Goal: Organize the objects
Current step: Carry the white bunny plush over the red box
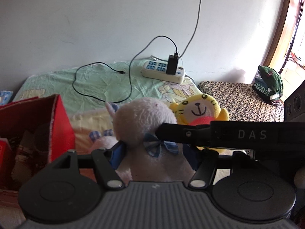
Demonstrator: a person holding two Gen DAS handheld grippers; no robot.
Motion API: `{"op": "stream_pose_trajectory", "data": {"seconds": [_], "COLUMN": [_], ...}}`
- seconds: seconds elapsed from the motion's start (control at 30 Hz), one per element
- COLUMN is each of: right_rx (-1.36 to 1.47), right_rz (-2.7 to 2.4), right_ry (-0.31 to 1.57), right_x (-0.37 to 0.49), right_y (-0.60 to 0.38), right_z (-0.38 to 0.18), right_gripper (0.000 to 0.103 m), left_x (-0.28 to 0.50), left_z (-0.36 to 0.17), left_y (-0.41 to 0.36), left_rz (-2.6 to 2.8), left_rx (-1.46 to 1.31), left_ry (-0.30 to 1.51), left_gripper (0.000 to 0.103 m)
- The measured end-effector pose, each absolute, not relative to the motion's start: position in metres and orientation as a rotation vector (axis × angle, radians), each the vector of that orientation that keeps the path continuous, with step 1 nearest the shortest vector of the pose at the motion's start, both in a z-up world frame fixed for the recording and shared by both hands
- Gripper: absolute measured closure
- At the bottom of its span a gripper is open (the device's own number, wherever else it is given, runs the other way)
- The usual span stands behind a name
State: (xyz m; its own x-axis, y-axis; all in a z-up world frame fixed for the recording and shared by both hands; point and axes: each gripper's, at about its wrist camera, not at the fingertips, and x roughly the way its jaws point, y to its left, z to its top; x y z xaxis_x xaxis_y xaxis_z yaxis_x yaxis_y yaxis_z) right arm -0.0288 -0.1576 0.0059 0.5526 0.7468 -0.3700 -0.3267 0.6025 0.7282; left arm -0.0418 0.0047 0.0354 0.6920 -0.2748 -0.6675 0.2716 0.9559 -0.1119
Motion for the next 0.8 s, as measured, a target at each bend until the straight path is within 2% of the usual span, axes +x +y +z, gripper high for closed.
{"op": "stream_pose_trajectory", "data": {"seconds": [0.8], "right_rx": [0.623], "right_rz": [0.721], "right_ry": [0.663], "right_x": [-0.051], "right_y": [0.005], "right_z": [0.034], "right_gripper": [0.068], "left_x": [-0.075], "left_z": [0.063], "left_y": [0.166], "left_rz": [-0.264], "left_rx": [-0.018], "left_ry": [0.644], "left_gripper": [0.037]}}
